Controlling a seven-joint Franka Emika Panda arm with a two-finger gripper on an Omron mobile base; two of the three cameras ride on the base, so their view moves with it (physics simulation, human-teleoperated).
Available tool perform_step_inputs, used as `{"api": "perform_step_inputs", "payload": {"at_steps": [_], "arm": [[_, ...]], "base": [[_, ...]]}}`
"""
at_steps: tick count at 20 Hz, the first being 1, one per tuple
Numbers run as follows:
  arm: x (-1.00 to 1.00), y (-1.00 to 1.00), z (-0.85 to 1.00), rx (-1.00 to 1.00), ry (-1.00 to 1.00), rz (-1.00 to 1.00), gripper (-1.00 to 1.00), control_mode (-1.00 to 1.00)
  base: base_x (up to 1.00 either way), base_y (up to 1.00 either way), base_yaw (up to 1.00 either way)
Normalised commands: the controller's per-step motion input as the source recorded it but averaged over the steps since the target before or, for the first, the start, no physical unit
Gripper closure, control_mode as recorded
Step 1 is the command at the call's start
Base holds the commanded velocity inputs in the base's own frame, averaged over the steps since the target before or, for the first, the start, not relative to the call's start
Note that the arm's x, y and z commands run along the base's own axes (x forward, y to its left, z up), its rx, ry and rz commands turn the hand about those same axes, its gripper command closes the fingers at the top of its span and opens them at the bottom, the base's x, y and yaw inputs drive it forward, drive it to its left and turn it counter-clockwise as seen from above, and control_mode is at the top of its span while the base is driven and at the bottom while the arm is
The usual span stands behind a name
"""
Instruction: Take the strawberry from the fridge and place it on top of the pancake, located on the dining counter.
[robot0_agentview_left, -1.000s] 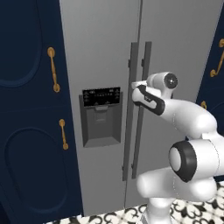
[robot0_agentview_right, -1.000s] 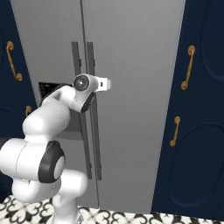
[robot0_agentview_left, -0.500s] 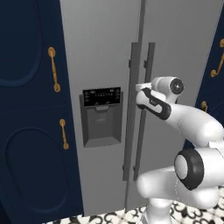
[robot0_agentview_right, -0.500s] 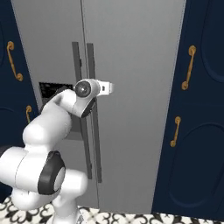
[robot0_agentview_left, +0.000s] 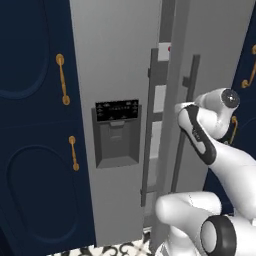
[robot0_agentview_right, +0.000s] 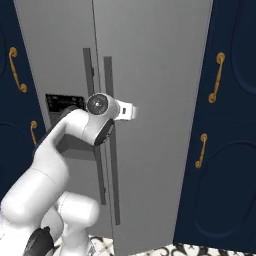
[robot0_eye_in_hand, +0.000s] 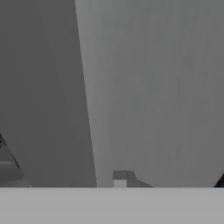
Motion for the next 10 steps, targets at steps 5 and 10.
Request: {"api": "perform_step_inputs", "payload": {"at_steps": [5, 10], "arm": [[-1.0, -1.0, -0.24, 0.0, 0.11, 0.0, 1.0, -1.0], [-1.0, -1.0, -0.21, 0.02, 0.01, 0.0, 1.0, -1.0]], "base": [[0.0, 0.0, 0.0], [0.0, 0.0, 0.0]]}}
